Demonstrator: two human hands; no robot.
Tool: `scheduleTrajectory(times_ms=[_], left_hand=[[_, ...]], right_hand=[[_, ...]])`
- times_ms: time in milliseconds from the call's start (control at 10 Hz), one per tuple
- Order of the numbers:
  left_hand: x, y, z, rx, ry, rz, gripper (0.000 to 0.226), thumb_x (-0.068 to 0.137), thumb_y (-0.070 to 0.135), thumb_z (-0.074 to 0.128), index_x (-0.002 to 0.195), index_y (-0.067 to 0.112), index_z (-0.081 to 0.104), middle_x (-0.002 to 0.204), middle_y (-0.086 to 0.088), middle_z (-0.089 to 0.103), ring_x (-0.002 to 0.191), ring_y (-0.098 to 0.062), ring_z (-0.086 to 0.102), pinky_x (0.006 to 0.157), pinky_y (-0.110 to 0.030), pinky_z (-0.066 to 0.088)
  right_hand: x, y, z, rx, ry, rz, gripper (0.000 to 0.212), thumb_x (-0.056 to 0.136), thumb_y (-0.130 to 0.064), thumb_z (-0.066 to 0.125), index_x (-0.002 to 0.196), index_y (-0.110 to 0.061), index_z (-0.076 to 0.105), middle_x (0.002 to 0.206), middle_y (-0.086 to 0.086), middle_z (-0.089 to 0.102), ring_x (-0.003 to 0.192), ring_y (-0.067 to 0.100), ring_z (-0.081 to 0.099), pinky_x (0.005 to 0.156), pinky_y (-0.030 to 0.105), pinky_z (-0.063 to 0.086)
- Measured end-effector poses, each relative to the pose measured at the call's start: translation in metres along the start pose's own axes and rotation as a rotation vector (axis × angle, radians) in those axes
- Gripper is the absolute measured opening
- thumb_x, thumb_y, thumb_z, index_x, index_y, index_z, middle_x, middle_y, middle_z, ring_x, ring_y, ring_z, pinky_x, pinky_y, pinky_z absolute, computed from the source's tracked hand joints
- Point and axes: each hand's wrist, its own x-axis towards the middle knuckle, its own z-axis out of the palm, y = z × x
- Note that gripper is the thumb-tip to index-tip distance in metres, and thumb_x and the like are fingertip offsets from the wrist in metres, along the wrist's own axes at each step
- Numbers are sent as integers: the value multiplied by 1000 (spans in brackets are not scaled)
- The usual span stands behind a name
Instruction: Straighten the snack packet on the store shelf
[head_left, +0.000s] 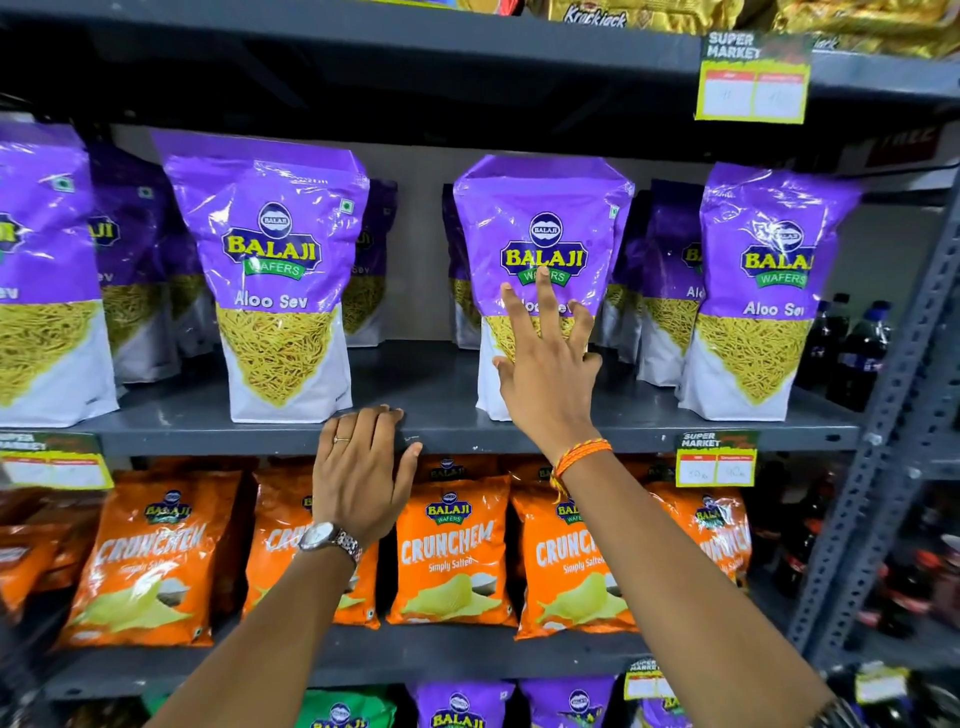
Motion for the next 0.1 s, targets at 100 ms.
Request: scheduleTrajectory(times_ms=[100], left_hand=[[0, 1, -1, -19, -4, -4, 44, 99, 46, 42, 120, 12, 62, 119, -9, 65, 105, -33, 58, 102, -47, 39]], right_hand=[[-1, -1, -5, 44, -8, -14, 85, 90, -30, 74, 159, -37, 25, 172, 2, 5, 147, 42, 17, 85, 61, 52]])
